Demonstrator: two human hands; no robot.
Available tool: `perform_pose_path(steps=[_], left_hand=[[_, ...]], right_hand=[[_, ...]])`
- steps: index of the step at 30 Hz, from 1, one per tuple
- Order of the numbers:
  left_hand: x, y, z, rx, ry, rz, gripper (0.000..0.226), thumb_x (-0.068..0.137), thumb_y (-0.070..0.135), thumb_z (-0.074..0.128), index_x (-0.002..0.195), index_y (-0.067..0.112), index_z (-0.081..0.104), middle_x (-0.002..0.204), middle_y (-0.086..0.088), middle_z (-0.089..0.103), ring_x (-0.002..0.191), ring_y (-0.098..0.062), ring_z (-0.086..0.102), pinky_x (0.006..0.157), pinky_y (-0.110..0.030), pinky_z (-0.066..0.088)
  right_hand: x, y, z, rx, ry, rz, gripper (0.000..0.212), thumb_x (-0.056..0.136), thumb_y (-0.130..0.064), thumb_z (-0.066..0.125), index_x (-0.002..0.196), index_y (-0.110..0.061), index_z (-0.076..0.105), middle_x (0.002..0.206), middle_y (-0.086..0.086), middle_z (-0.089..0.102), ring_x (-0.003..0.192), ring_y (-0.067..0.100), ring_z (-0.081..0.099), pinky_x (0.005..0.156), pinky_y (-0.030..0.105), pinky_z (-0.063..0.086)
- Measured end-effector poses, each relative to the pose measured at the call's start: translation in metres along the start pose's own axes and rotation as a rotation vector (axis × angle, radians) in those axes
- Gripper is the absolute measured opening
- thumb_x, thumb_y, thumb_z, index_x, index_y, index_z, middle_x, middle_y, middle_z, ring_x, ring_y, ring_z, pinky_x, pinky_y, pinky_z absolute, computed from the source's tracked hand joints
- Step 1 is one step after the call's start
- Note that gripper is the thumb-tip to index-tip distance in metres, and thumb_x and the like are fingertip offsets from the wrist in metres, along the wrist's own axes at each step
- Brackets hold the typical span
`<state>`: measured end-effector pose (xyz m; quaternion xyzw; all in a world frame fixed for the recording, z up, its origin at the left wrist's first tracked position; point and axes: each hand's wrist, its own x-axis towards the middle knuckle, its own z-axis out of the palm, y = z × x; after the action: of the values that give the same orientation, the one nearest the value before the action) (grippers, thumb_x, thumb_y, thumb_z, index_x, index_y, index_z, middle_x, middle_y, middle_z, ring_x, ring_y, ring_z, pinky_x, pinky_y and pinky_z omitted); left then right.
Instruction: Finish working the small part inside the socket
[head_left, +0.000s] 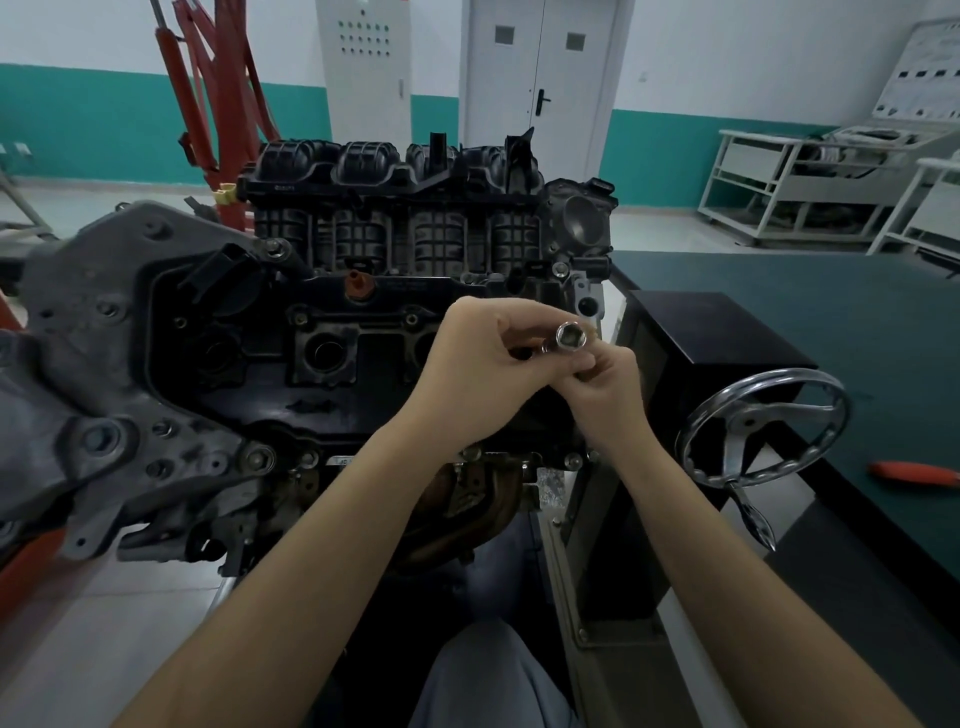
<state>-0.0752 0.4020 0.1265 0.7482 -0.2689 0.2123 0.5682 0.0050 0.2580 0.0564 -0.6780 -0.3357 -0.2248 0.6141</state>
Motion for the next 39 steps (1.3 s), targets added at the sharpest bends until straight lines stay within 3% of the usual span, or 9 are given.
perform_pose_path(steps=[4, 7, 14, 18, 21, 24, 27, 32, 39], left_hand=[[-0.001, -0.001, 0.0, 0.027, -0.001, -0.003, 0.025, 0.072, -0.001, 0.081, 0.095, 0.006, 0.074, 0.09, -0.007, 0.074, 0.088, -0.016, 0.071, 0.086, -0.036, 0.057], [-0.001, -0.002, 0.0, 0.079, 0.05, 0.009, 0.019, 0.071, 0.004, 0.083, 0.088, 0.009, 0.076, 0.084, 0.0, 0.073, 0.082, -0.009, 0.07, 0.081, -0.029, 0.057], [-0.002, 0.0, -0.002, -0.007, -0.105, -0.009, 0.026, 0.078, -0.004, 0.075, 0.101, 0.007, 0.073, 0.097, -0.009, 0.073, 0.095, -0.017, 0.07, 0.091, -0.036, 0.055], [-0.001, 0.001, 0.002, 0.082, 0.008, 0.006, 0.022, 0.071, 0.005, 0.083, 0.09, 0.013, 0.075, 0.086, 0.0, 0.073, 0.084, -0.009, 0.07, 0.081, -0.028, 0.057], [-0.001, 0.001, 0.003, 0.074, 0.03, 0.002, 0.018, 0.076, 0.004, 0.079, 0.092, 0.011, 0.076, 0.087, 0.001, 0.074, 0.084, -0.007, 0.07, 0.081, -0.025, 0.056], [-0.001, 0.0, -0.001, 0.022, -0.043, -0.011, 0.022, 0.081, -0.002, 0.072, 0.102, 0.006, 0.074, 0.095, -0.003, 0.074, 0.093, -0.011, 0.07, 0.089, -0.029, 0.055], [-0.001, 0.001, -0.002, 0.03, -0.098, -0.033, 0.026, 0.08, -0.002, 0.074, 0.104, 0.005, 0.073, 0.098, -0.006, 0.074, 0.096, -0.012, 0.07, 0.091, -0.03, 0.054], [0.001, 0.002, 0.001, 0.109, 0.024, -0.003, 0.024, 0.072, 0.006, 0.083, 0.087, 0.022, 0.074, 0.083, 0.008, 0.072, 0.082, -0.004, 0.069, 0.079, -0.022, 0.055], [-0.002, 0.002, 0.0, 0.028, -0.105, -0.023, 0.023, 0.079, -0.004, 0.074, 0.101, 0.004, 0.074, 0.096, -0.007, 0.074, 0.095, -0.014, 0.07, 0.089, -0.031, 0.056]], right_hand=[[0.0, 0.003, 0.0, 0.018, 0.042, 0.037, 0.022, 0.079, 0.006, 0.068, 0.099, -0.001, 0.071, 0.09, 0.0, 0.074, 0.09, 0.019, 0.07, 0.081, 0.032, 0.055], [0.001, 0.004, 0.0, 0.019, 0.038, 0.031, 0.018, 0.08, 0.005, 0.07, 0.097, 0.002, 0.071, 0.092, 0.009, 0.073, 0.09, 0.023, 0.07, 0.081, 0.034, 0.055], [0.001, -0.001, 0.001, 0.047, 0.005, 0.023, 0.03, 0.077, 0.006, 0.07, 0.09, -0.021, 0.072, 0.085, -0.009, 0.074, 0.087, 0.013, 0.07, 0.079, 0.027, 0.053], [0.002, 0.001, 0.002, 0.059, 0.015, 0.042, 0.02, 0.077, 0.004, 0.073, 0.089, -0.012, 0.073, 0.086, 0.002, 0.074, 0.085, 0.022, 0.07, 0.078, 0.031, 0.055], [0.0, -0.001, 0.001, 0.052, 0.002, 0.018, 0.019, 0.082, -0.004, 0.071, 0.1, -0.01, 0.07, 0.094, -0.004, 0.074, 0.092, 0.017, 0.07, 0.081, 0.027, 0.054], [0.0, -0.006, 0.002, 0.047, -0.028, -0.001, 0.023, 0.083, -0.011, 0.066, 0.102, -0.024, 0.067, 0.096, -0.021, 0.072, 0.095, 0.004, 0.067, 0.082, 0.018, 0.051], [0.0, -0.007, 0.003, 0.055, 0.003, 0.019, 0.025, 0.08, -0.01, 0.07, 0.091, -0.033, 0.074, 0.089, -0.018, 0.073, 0.089, 0.005, 0.069, 0.079, 0.02, 0.052], [0.001, -0.002, 0.003, 0.061, 0.033, 0.014, 0.019, 0.079, -0.002, 0.072, 0.091, -0.017, 0.073, 0.089, -0.01, 0.074, 0.087, 0.012, 0.07, 0.078, 0.023, 0.053], [0.0, -0.003, 0.002, 0.044, 0.002, -0.011, 0.033, 0.077, 0.004, 0.07, 0.095, -0.023, 0.074, 0.09, -0.013, 0.074, 0.088, 0.012, 0.07, 0.079, 0.026, 0.054]])
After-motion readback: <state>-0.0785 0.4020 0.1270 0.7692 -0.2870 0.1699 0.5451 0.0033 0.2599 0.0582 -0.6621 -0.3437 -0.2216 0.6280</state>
